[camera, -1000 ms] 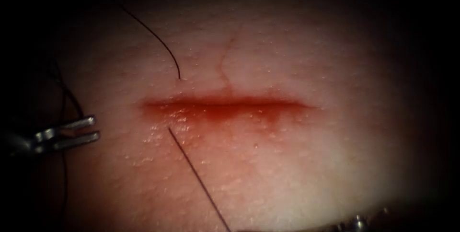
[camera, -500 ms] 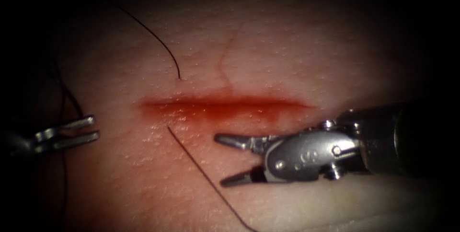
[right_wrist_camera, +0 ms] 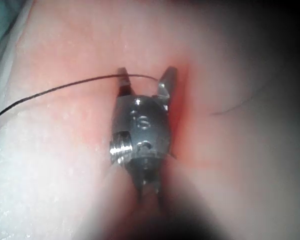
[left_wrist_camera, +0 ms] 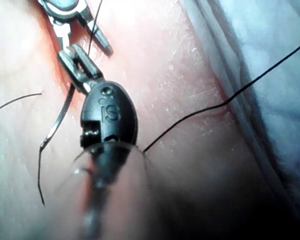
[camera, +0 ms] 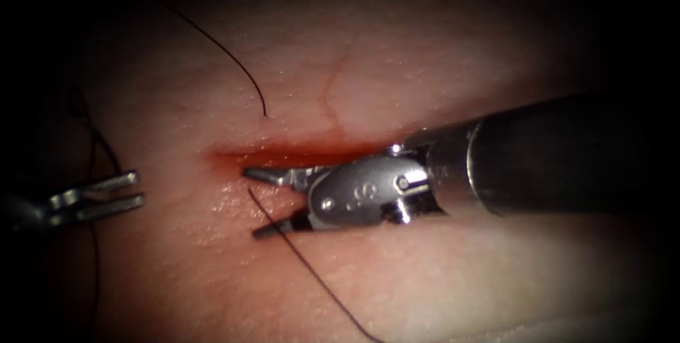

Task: Wound Closure
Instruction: Use the right gripper to pull the suture through until only a short end remains, then use the right gripper to pull the suture through until a short suture tail remains

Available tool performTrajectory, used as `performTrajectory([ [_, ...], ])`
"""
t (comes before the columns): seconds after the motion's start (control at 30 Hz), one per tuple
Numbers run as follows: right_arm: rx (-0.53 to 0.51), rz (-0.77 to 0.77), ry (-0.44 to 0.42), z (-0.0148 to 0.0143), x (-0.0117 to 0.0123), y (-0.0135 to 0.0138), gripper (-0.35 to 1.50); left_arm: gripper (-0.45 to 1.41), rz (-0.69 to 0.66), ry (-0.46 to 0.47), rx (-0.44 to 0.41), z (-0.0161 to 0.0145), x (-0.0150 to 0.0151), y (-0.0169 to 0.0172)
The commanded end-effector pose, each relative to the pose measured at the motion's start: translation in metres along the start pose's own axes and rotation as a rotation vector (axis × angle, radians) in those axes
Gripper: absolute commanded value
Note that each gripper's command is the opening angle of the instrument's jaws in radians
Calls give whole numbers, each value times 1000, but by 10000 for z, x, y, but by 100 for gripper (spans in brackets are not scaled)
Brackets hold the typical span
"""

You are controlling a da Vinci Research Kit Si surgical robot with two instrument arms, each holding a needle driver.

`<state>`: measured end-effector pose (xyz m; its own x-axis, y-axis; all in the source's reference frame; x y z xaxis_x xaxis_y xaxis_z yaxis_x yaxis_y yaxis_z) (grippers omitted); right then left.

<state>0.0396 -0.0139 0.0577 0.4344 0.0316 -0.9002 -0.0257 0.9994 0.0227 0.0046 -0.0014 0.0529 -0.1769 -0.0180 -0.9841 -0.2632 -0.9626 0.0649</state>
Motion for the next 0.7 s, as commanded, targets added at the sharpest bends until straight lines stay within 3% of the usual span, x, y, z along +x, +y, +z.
performTrajectory([
  [0.03,-1,0,2,9,-1,0,69,-45,1,1,0,6,-5,1],
  [0.07,2,0,4,8,-1,0,49,-45,1,1,0,6,-5,1],
  [0.1,-12,9,-8,6,-2,0,-5,-45,1,1,0,6,-5,1],
  [0.13,-18,14,-13,5,-3,-1,-27,-45,1,1,0,5,-5,1],
  [0.17,-20,14,-14,4,-3,-1,-35,-45,0,1,0,5,-5,1],
  [0.53,-18,14,-21,-17,1,-12,-35,-45,0,1,0,5,-5,1],
  [0.7,-2,-2,-31,-56,10,-43,-35,-45,0,1,0,6,-4,1],
])
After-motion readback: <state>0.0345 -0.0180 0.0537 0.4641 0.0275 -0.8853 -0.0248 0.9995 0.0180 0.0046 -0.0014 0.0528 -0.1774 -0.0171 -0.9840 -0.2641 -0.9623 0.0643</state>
